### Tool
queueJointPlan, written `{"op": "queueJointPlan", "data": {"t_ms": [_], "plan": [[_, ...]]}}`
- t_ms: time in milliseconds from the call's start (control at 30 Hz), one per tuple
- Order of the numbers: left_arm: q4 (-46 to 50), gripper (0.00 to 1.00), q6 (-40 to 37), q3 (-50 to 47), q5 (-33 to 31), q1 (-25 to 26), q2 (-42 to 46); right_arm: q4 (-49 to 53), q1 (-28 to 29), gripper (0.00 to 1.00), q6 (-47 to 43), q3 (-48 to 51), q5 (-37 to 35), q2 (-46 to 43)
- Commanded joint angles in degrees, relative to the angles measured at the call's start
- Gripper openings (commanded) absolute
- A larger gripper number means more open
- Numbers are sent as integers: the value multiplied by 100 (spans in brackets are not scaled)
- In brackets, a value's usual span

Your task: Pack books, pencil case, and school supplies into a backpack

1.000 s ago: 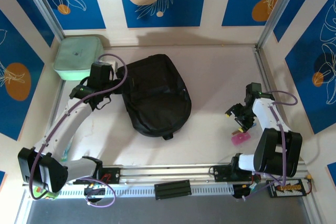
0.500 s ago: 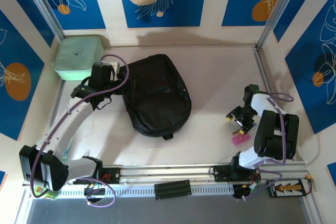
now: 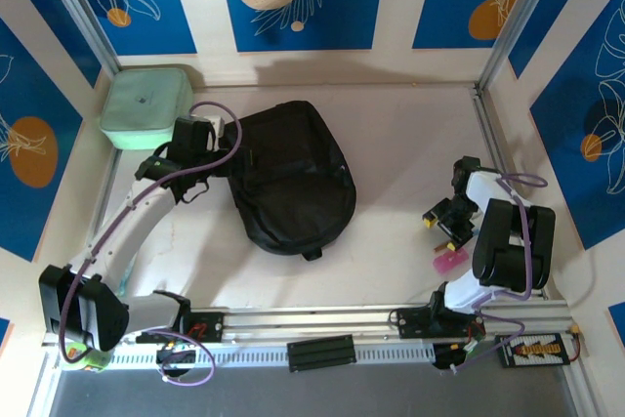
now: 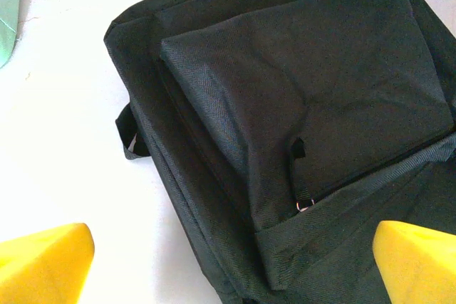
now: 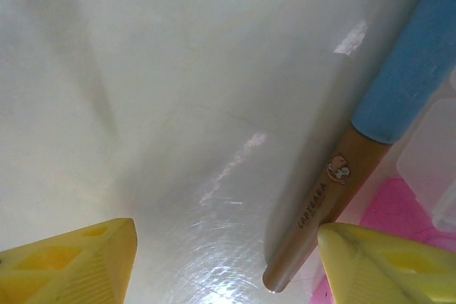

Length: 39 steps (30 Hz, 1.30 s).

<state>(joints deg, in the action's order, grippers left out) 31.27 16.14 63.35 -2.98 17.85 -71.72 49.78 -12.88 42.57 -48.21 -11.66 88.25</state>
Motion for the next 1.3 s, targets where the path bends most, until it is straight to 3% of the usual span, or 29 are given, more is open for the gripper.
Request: {"op": "queueJointPlan", "data": {"t_ms": [0, 333, 600, 767, 833, 933, 1267], "plan": [[7, 100, -34, -20, -9, -70, -24, -58, -30, 70, 169, 52, -191, 299], [63, 100, -45, -50, -89, -76, -29, 314, 251, 76, 849, -98, -742, 222], [69, 100, -58, -69, -123, -87, -26, -563, 506, 69, 488, -34, 287, 113], [56, 100, -29, -97, -124, -92, -32, -661, 892, 69, 339, -342, 502, -215], [46, 100, -14, -104, -98, -97, -27, -441, 979, 69, 449, -456, 240, -379], [4, 100, 3, -124, -51, -96, -42, -3, 792, 70, 656, -470, -125, -521], [8, 100, 5, -80, 94, -97, -114, 142, -69, 73, 519, 242, 67, -817]]}}
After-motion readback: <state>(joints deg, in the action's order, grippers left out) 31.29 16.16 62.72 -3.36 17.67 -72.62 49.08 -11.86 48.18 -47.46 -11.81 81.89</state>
